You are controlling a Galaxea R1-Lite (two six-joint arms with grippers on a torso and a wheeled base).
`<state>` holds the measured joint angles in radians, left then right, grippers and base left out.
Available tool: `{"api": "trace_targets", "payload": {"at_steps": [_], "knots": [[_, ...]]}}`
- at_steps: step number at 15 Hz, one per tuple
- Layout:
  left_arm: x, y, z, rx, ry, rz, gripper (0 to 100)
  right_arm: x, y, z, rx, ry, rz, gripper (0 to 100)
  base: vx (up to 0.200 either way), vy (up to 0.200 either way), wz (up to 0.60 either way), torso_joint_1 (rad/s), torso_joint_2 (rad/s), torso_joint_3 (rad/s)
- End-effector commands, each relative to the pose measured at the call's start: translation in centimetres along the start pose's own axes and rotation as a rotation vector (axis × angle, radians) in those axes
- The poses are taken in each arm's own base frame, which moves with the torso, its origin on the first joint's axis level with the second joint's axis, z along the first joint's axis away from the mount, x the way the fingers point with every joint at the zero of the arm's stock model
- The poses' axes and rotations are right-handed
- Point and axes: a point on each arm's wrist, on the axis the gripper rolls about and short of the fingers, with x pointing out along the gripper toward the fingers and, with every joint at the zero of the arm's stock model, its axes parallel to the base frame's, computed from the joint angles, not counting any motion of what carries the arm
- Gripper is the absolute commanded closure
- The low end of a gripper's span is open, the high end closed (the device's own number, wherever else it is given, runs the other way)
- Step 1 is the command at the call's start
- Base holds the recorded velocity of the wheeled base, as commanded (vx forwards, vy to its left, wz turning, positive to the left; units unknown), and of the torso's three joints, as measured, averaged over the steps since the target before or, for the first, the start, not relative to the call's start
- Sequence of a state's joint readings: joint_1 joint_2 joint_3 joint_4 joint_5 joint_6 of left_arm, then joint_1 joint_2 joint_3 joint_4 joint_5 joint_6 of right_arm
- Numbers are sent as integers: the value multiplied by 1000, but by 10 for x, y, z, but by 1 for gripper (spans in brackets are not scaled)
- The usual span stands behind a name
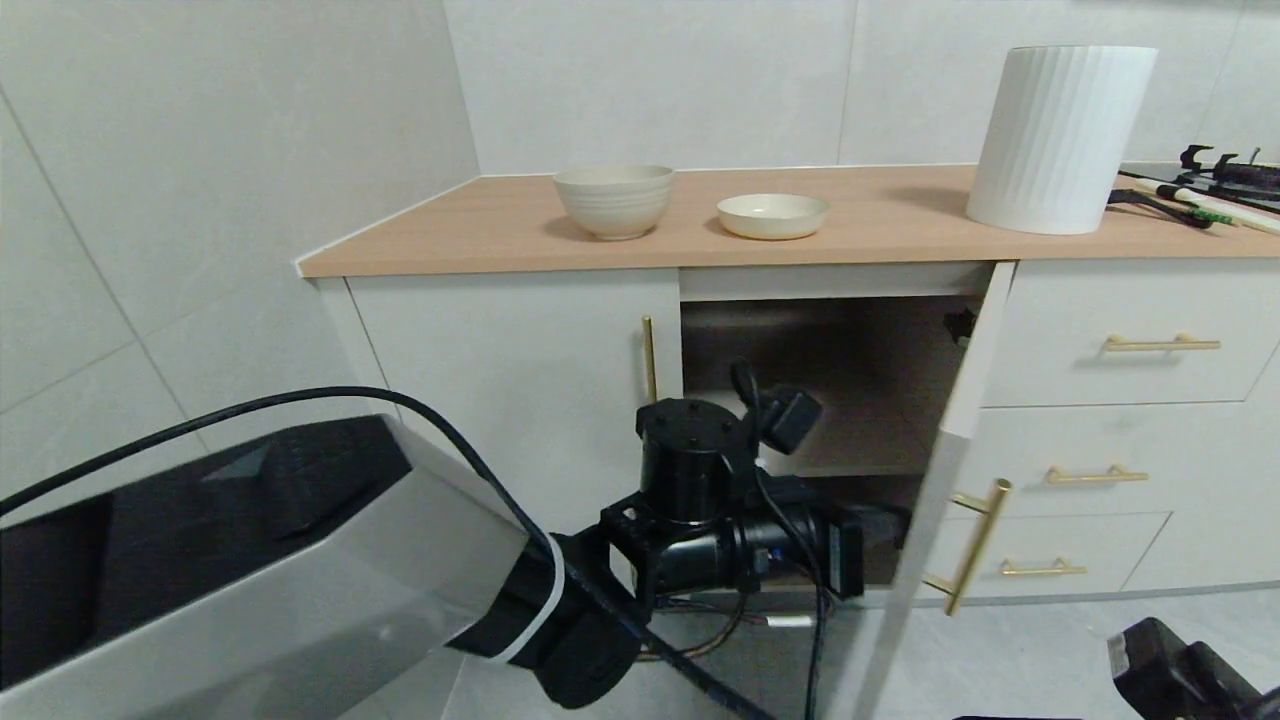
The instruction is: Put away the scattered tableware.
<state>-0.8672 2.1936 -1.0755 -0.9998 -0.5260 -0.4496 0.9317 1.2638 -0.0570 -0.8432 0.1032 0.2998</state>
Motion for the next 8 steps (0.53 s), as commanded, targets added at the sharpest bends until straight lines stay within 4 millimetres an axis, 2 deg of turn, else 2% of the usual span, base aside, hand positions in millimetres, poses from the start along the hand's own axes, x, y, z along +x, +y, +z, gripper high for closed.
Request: {"api": "trace_targets", "payload": {"at_steps": [1,3,5,6,8], "knots": [[-30,-31,12,-3,38,-101,100,-17,9,2,-29,-65,100,0,0,0,0,0,0,0],[-52,-12,12,-11,38,-105,100,-18,9,2,-36,-62,109,0,0,0,0,0,0,0],[-62,-3,10,1,-1,-66,100,-18,9,2,-38,-64,109,0,0,0,0,0,0,0],[-77,10,14,3,-47,-1,100,-15,9,1,-35,-48,107,0,0,0,0,0,0,0],[-93,15,24,8,-106,86,100,-8,8,2,-31,-24,94,0,0,0,0,0,0,0]]}}
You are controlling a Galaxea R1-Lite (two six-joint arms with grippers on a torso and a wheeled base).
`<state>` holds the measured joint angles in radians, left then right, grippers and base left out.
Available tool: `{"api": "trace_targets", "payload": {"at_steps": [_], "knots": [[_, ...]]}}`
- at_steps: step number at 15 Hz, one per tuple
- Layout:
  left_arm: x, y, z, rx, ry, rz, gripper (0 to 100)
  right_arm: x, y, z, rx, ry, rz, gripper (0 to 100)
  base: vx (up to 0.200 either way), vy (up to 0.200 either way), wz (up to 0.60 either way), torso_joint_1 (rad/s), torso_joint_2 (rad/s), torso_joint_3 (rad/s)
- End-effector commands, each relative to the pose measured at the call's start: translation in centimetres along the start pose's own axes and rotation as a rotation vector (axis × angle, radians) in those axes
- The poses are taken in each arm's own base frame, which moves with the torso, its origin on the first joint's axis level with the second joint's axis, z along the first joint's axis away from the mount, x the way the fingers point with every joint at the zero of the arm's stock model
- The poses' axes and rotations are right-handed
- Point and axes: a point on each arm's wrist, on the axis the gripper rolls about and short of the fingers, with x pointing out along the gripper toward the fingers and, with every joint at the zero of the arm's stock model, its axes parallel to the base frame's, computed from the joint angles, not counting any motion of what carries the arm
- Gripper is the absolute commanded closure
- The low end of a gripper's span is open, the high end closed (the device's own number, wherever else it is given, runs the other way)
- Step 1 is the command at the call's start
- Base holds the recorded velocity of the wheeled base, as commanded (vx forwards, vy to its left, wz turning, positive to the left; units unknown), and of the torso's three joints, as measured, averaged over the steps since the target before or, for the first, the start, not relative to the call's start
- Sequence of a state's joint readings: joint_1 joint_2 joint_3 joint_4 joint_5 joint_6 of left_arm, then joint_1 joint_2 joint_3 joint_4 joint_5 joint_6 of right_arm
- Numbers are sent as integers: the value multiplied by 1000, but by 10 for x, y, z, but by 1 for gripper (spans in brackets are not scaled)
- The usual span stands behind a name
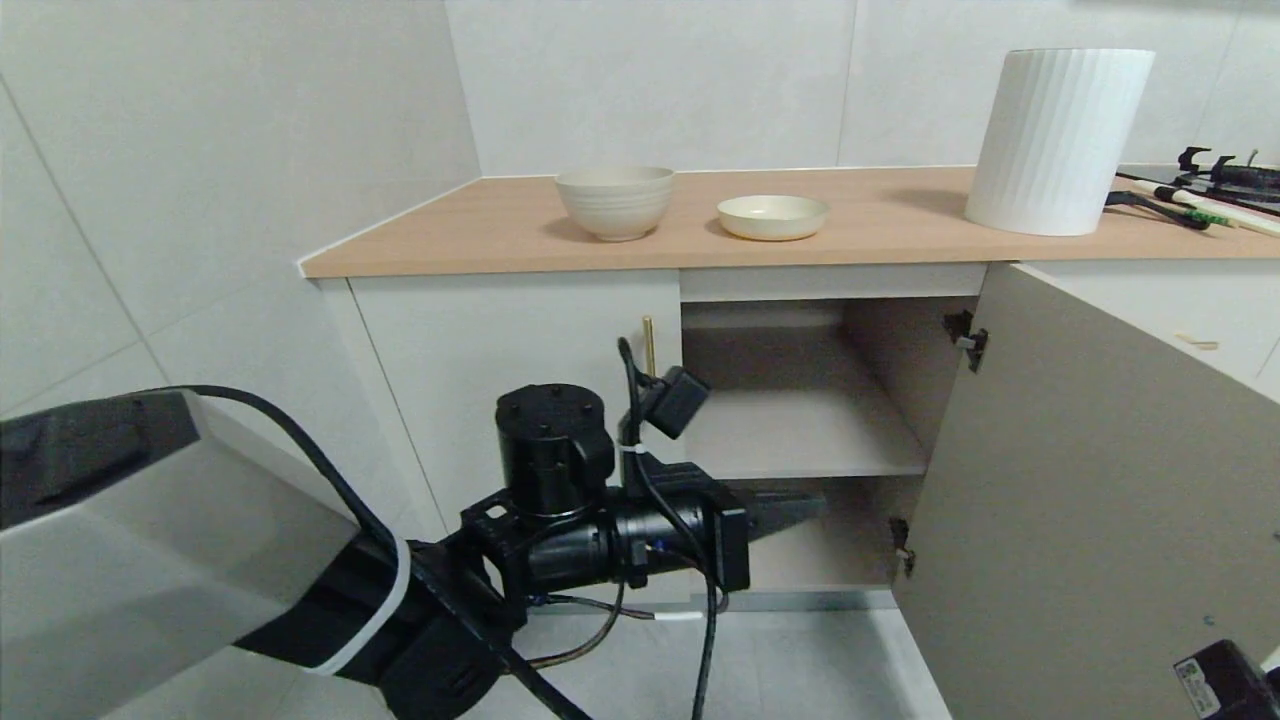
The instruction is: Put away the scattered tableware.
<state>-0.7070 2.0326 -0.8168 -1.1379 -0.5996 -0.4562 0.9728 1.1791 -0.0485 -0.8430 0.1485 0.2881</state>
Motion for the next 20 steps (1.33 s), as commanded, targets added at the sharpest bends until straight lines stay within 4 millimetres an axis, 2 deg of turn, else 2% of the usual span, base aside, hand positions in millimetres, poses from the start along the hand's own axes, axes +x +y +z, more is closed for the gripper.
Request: {"api": "trace_targets", "payload": {"at_steps": [1,2,5,8,11,12,14,17,18,20], "knots": [[-20,6,15,19,-76,97,100,12,-1,4,6,22,-14,0,0,0,0,0,0,0],[-24,8,19,31,-101,130,100,15,-1,8,6,13,-18,0,0,0,0,0,0,0],[-72,5,37,83,-177,241,100,46,-20,50,31,-81,-124,0,0,0,0,0,0,0],[-134,15,48,199,-240,424,100,85,-25,99,31,-115,-143,0,0,0,0,0,0,0],[-182,-17,60,195,-270,521,100,90,-23,130,39,-122,-252,0,0,0,0,0,0,0],[-194,-31,64,172,-256,547,100,92,-29,143,49,-117,-290,0,0,0,0,0,0,0],[-205,-54,75,136,-240,604,100,98,-28,168,51,-116,-300,0,0,0,0,0,0,0],[-211,-68,87,136,-260,658,100,90,-30,182,57,-132,-328,0,0,0,0,0,0,0],[-211,-69,90,140,-265,658,0,88,-31,183,58,-139,-335,0,0,0,0,0,0,0],[-212,-71,94,147,-278,656,0,87,-31,186,62,-138,-342,0,0,0,0,0,0,0]]}}
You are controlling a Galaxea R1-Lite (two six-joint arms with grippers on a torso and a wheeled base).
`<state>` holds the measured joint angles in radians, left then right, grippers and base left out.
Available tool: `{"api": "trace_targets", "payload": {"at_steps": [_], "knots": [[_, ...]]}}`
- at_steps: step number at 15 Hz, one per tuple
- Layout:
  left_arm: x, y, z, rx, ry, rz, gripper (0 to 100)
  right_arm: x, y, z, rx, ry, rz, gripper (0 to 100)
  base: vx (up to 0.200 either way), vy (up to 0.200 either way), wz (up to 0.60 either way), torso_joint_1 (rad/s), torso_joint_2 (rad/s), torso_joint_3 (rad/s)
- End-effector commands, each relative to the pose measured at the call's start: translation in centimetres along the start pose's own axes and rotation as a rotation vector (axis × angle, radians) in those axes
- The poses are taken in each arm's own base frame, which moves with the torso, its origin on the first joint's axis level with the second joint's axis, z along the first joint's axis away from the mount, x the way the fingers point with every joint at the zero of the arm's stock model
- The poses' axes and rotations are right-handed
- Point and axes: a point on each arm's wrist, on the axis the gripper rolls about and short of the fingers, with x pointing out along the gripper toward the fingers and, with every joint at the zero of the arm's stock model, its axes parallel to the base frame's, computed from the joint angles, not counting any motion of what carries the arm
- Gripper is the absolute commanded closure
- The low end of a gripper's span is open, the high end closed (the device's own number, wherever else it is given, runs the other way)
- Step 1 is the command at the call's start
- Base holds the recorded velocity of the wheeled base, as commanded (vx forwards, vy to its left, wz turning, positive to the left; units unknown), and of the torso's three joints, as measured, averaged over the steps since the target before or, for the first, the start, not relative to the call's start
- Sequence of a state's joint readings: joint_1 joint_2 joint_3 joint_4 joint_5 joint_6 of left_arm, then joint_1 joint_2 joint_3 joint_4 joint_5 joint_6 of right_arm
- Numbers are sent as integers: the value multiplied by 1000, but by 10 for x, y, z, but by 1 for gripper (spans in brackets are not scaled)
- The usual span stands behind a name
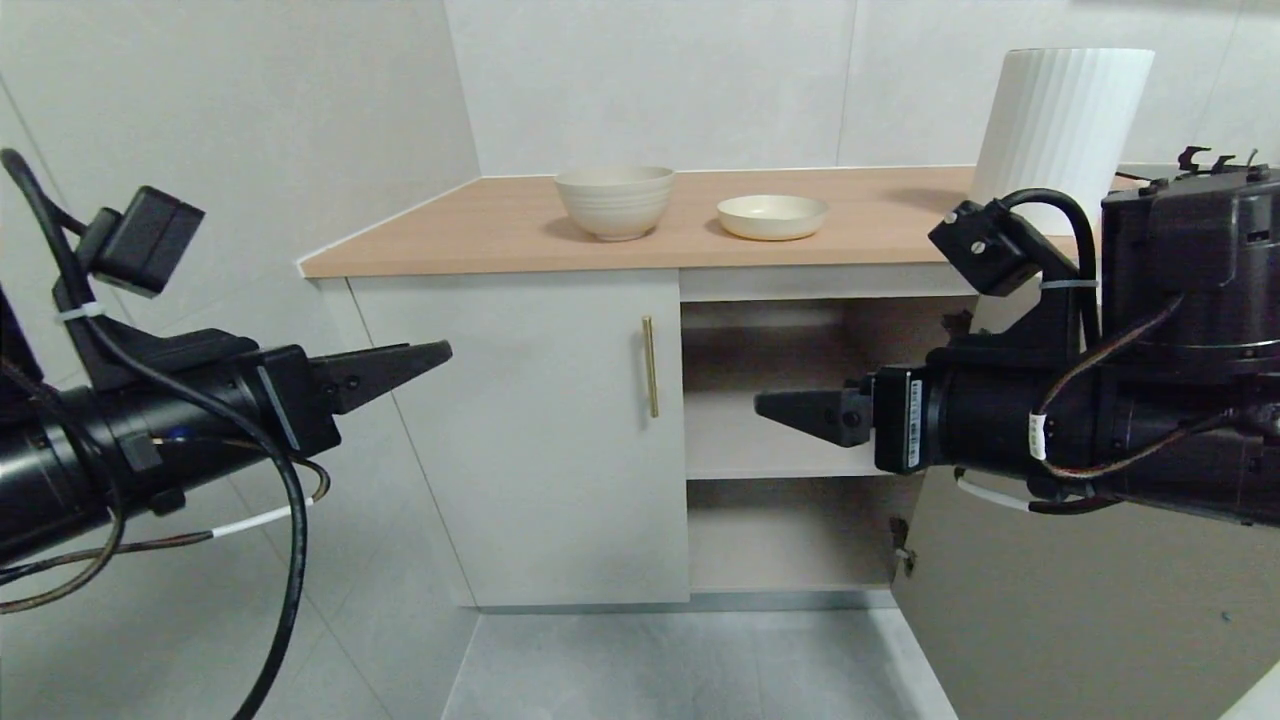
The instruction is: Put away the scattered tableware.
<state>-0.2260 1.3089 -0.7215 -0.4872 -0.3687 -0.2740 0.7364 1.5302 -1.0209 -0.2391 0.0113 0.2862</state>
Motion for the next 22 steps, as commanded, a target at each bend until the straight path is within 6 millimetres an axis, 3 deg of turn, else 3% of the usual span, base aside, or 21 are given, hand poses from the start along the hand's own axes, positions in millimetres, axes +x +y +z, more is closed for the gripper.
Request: {"api": "trace_targets", "payload": {"at_steps": [1,7,15,22], "knots": [[-9,-6,9,15,-42,-11,0,-1,-1,7,6,0,-21,0,0,0,0,0,0,0],[-23,-15,21,-2,-6,3,0,-7,-5,22,70,31,-122,0,0,0,0,0,0,0],[-18,-15,25,3,-10,25,0,-13,-5,25,69,25,-146,0,0,0,0,0,0,0],[-16,-14,26,3,-11,20,0,-18,-4,28,71,11,-130,0,200,0,0,3,2,4]]}}
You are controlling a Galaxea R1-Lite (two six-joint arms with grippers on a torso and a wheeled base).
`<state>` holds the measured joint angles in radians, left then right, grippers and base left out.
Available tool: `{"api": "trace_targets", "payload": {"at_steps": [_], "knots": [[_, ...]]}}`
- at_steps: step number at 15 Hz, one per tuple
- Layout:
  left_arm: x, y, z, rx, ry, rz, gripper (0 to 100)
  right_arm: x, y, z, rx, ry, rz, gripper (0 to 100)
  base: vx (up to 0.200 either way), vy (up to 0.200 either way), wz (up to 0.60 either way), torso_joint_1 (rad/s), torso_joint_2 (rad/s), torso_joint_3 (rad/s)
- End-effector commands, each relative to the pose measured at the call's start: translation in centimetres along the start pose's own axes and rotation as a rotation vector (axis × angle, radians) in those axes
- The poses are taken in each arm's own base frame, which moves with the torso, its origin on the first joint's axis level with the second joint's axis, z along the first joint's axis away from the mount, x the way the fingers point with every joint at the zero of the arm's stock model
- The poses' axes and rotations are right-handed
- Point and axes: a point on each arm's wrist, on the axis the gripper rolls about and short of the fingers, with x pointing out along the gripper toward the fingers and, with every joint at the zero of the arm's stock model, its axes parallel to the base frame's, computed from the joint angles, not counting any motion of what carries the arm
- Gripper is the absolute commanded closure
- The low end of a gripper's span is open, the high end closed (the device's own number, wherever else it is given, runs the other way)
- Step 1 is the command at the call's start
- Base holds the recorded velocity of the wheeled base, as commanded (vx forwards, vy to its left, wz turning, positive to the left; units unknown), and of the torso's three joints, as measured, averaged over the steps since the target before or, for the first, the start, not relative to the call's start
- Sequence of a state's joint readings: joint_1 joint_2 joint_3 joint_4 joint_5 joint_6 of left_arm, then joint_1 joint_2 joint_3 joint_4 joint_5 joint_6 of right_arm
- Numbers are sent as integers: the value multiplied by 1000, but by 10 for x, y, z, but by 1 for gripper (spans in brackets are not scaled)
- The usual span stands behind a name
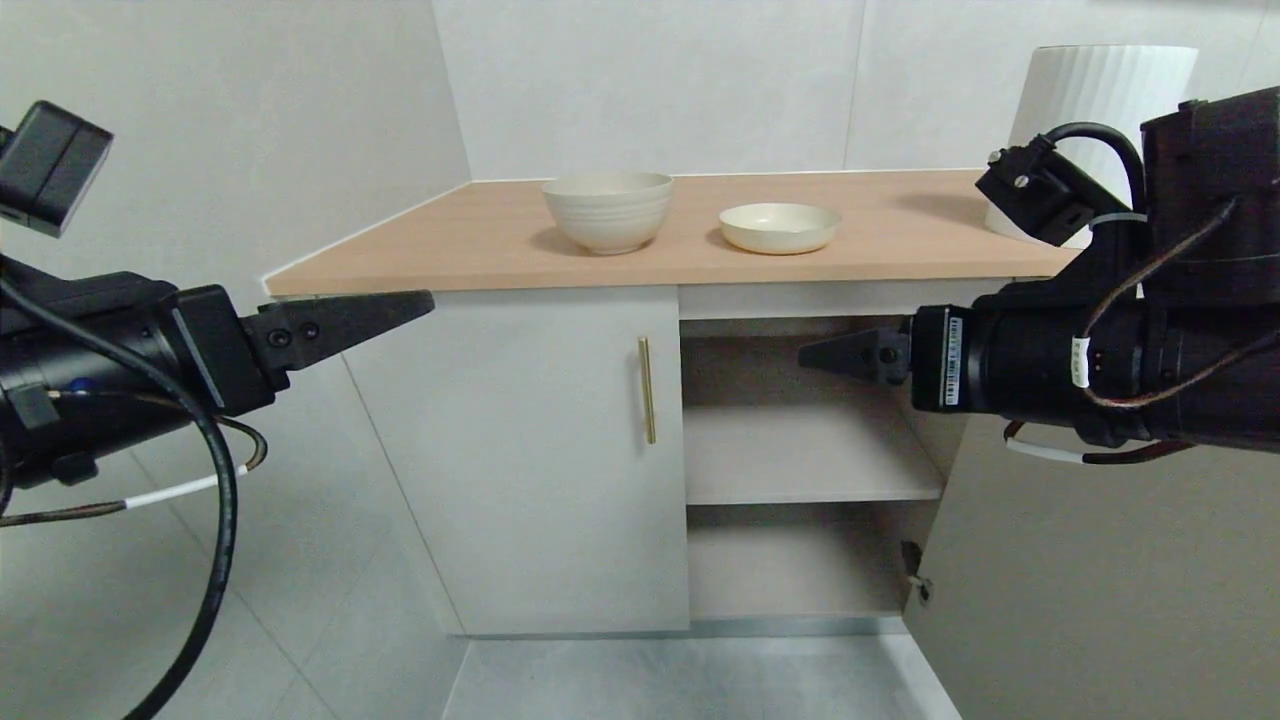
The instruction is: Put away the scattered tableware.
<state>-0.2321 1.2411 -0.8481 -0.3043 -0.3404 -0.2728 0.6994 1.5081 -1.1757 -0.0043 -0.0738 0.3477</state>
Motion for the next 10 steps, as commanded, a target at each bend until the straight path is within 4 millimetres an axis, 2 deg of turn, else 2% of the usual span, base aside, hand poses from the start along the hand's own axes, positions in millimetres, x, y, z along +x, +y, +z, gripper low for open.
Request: {"api": "trace_targets", "payload": {"at_steps": [1,7,10], "knots": [[2,1,-1,-2,6,1,0,-3,0,1,1,-8,3,0,200,0,0,7,2,2],[1,1,-1,-1,3,0,0,-15,-1,-2,-2,-8,13,0,200,0,0,2,2,1],[1,1,0,-4,-4,4,0,-22,-1,-4,-8,2,55,0,0,0,0,0,0,0]]}}
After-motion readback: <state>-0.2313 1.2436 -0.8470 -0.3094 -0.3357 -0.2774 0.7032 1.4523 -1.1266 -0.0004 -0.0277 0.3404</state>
